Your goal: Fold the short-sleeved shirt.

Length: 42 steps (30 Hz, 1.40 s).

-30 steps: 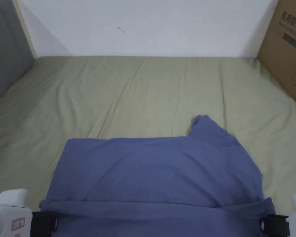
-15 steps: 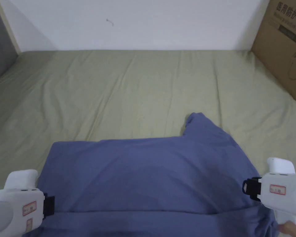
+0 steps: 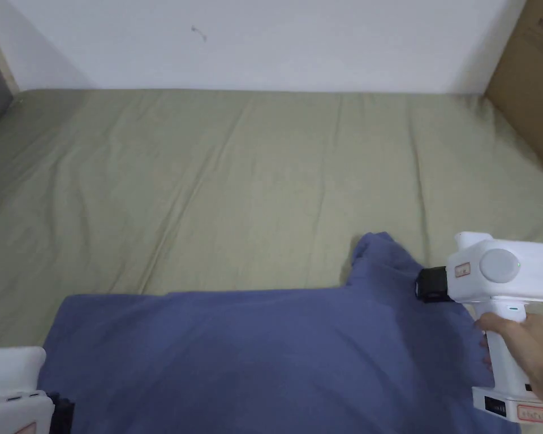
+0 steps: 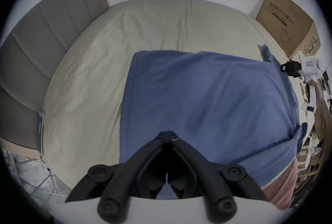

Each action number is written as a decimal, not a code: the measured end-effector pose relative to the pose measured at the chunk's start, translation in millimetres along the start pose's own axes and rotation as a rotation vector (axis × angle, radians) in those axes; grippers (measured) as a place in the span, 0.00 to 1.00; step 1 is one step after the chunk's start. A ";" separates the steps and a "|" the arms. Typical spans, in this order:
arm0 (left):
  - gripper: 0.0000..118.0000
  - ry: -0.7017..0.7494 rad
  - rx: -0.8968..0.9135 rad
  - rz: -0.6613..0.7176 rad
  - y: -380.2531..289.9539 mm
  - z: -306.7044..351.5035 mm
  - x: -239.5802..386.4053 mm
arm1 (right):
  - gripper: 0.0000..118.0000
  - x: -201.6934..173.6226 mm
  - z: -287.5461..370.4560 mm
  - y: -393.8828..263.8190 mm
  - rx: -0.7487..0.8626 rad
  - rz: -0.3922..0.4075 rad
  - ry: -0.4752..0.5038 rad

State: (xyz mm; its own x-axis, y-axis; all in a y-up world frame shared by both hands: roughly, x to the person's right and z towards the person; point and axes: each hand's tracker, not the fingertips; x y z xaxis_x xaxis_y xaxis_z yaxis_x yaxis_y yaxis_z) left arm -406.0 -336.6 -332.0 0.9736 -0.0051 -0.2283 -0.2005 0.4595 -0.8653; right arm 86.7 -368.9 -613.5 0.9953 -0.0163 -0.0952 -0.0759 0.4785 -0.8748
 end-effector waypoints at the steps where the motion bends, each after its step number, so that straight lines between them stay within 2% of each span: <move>1: 0.00 -0.001 -0.005 0.000 0.4 -2.7 -2.3 | 0.67 0.6 -4.7 1.0 -0.014 -0.005 0.001; 4: 0.00 0.008 -0.022 0.000 -3.9 -4.3 -1.3 | 0.65 -0.8 -11.9 -1.4 -0.035 0.019 0.025; 6: 0.00 0.014 -0.029 0.006 -6.4 -8.4 -7.3 | 0.53 -2.4 -6.9 -4.1 -0.016 0.038 0.021; 7: 0.00 0.013 -0.029 0.010 -7.7 -9.0 -9.2 | 0.34 -4.5 -1.5 -5.3 0.004 0.050 0.020; 8: 0.00 0.011 -0.031 0.018 -8.5 -10.1 -10.9 | 0.08 -6.7 1.6 -6.1 0.016 0.052 0.021; 9: 0.00 0.008 -0.036 0.025 -8.7 -11.1 -12.1 | 0.02 -7.7 1.8 -5.8 0.011 0.035 0.047; 12: 0.00 0.010 -0.040 0.036 -11.2 -8.9 -9.2 | 0.02 -15.2 -0.2 -4.8 0.002 0.089 -0.002; 21: 0.00 -0.009 0.038 0.095 19.2 -8.0 -19.2 | 0.02 -7.1 17.5 0.7 0.022 0.052 0.026; 22: 0.08 -0.017 0.046 0.108 30.3 -10.4 -22.0 | 0.02 -7.2 17.7 1.0 0.021 0.052 0.028; 23: 0.28 -0.033 0.057 0.117 42.0 -15.3 -25.9 | 0.02 -7.4 18.2 1.1 0.021 0.053 0.028; 25: 0.94 -0.033 0.053 0.129 66.3 -27.6 -30.0 | 0.02 -9.2 17.8 1.1 0.021 0.056 0.027; 26: 1.00 -0.026 0.049 0.115 80.0 -35.3 -28.5 | 0.02 -9.3 17.7 1.1 0.020 0.057 0.026; 28: 1.00 0.002 0.071 0.087 100.9 -52.9 -30.1 | 0.02 -9.3 16.4 1.3 0.018 0.058 0.027; 29: 0.97 0.013 0.075 0.081 112.1 -61.7 -30.8 | 0.02 -9.1 16.2 1.4 0.017 0.057 0.028; 33: 0.95 0.000 -0.010 0.160 136.9 -102.2 -41.6 | 0.02 -10.0 15.5 1.7 0.011 0.062 0.029; 36: 0.90 0.002 -0.036 0.169 143.1 -119.8 -39.2 | 0.02 -11.3 15.5 1.5 0.009 0.070 0.028; 37: 0.79 -0.001 -0.037 0.165 142.7 -124.9 -37.8 | 0.02 -11.8 15.2 1.5 0.007 0.074 0.026; 38: 0.61 -0.006 -0.047 0.160 144.0 -128.1 -35.0 | 0.02 -12.3 15.1 1.7 0.005 0.077 0.025; 39: 0.55 -0.014 -0.072 0.155 142.9 -133.4 -32.2 | 0.02 -12.5 15.3 1.6 0.006 0.078 0.026; 40: 0.51 0.073 -0.084 0.125 138.6 -131.7 -29.6 | 0.02 -11.4 15.0 2.0 0.006 0.078 0.027; 41: 0.39 0.035 -0.062 0.115 137.7 -126.7 -25.0 | 0.02 -11.0 16.3 1.9 0.006 0.073 0.030; 42: 0.22 0.040 -0.053 0.052 140.2 -122.0 -22.2 | 0.02 -10.5 18.1 1.5 0.009 0.069 0.033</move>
State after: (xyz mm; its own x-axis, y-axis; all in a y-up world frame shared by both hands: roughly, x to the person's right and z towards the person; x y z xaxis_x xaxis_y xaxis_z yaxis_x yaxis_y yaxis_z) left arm -469.1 -380.4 -502.7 0.9568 -0.0183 -0.2902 -0.2572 0.4128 -0.8738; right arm 77.2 -352.1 -605.3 0.9853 -0.0117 -0.1704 -0.1432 0.4876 -0.8613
